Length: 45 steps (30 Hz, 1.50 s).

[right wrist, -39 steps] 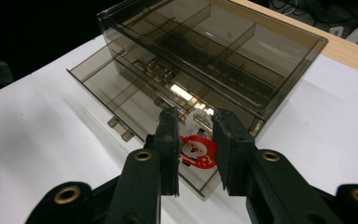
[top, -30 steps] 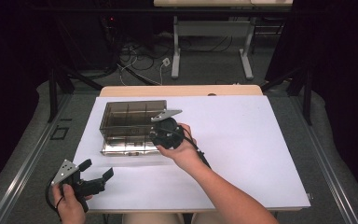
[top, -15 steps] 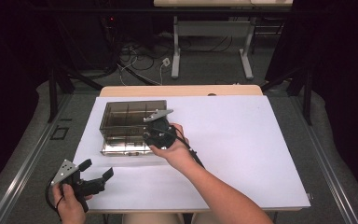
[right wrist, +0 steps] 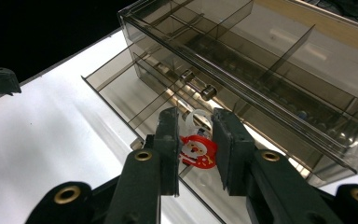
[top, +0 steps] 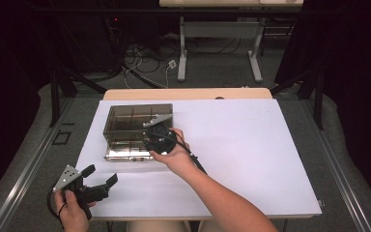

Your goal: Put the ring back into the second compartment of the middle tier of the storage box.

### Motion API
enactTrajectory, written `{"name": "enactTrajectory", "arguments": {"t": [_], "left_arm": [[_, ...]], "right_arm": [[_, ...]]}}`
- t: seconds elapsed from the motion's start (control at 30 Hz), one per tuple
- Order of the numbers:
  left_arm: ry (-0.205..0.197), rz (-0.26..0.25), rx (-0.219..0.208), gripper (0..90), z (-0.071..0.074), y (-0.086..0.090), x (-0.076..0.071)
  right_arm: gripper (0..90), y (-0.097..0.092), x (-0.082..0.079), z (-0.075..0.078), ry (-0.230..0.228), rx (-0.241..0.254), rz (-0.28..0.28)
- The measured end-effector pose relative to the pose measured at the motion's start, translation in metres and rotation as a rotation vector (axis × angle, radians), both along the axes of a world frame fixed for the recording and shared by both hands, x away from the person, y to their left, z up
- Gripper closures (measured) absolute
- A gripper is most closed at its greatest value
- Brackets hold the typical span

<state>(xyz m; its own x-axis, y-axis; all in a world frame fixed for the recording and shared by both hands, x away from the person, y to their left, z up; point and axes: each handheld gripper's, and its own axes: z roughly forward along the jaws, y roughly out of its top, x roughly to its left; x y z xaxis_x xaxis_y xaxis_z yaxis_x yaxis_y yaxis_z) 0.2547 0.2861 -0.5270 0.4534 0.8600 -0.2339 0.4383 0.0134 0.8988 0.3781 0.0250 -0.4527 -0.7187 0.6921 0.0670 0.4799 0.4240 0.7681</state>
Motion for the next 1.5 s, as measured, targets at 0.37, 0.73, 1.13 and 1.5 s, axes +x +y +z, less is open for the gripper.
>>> {"name": "enactTrajectory", "arguments": {"t": [0.37,0.73,1.13,1.5], "left_arm": [[-0.001,-0.001,-0.005,0.1,0.000,0.001,0.000],[-0.001,-0.002,-0.007,0.2,0.000,0.001,0.000],[0.000,-0.001,-0.010,0.2,-0.001,0.001,0.000],[0.002,-0.005,-0.010,0.2,-0.001,0.002,0.001]], "right_arm": [[72.6,0.011,0.002,-0.007,0.014,-0.014,0.015],[72.6,0.019,0.005,-0.016,0.022,0.000,0.019],[72.6,0.026,0.009,-0.024,0.034,0.001,0.029],[72.5,0.032,0.011,-0.030,0.032,0.007,0.038]]}}
